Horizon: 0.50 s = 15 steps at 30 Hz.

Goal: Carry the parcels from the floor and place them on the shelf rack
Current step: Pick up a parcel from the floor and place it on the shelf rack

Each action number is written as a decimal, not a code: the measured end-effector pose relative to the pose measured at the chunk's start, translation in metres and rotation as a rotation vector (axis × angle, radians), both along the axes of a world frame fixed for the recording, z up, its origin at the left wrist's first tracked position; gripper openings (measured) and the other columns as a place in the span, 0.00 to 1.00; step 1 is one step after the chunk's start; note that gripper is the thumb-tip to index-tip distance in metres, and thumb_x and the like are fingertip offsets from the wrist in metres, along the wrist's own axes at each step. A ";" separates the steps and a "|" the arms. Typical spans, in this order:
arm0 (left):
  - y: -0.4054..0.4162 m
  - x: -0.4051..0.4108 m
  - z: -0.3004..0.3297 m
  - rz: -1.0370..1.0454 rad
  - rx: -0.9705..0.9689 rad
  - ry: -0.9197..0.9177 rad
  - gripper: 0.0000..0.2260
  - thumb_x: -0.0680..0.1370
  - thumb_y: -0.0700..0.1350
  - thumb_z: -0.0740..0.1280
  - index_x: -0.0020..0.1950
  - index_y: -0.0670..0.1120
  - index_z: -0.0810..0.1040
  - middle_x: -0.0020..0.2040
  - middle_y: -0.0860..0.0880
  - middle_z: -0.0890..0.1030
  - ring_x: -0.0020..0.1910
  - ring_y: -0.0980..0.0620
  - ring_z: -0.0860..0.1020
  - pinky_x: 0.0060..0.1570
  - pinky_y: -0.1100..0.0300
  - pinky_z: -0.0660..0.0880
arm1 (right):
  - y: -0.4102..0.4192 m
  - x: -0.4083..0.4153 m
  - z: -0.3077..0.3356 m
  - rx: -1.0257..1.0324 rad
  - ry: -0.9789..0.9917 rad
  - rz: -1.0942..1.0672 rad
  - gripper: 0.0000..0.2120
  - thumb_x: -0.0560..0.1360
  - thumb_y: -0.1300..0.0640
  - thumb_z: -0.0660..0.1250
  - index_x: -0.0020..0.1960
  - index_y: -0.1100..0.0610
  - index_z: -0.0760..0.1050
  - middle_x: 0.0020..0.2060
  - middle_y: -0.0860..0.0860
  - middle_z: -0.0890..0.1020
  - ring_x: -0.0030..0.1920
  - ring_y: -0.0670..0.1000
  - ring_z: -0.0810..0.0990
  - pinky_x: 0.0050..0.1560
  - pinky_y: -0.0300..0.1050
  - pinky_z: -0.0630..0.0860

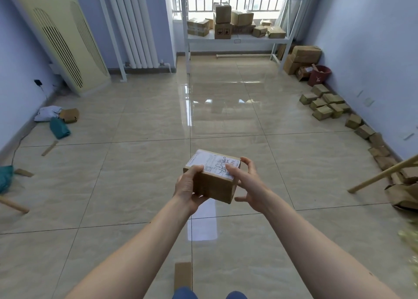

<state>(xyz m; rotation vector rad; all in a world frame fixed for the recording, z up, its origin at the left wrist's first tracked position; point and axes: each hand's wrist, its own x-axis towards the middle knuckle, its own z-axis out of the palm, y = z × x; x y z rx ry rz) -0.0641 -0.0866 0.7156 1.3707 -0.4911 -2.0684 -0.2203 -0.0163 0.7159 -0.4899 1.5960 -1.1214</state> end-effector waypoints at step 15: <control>0.009 0.015 0.019 -0.251 -0.033 -0.147 0.20 0.70 0.52 0.75 0.57 0.50 0.74 0.51 0.37 0.82 0.52 0.39 0.84 0.58 0.45 0.80 | 0.015 -0.022 0.014 0.065 -0.064 0.015 0.17 0.73 0.49 0.68 0.61 0.52 0.77 0.51 0.52 0.81 0.49 0.55 0.79 0.48 0.54 0.82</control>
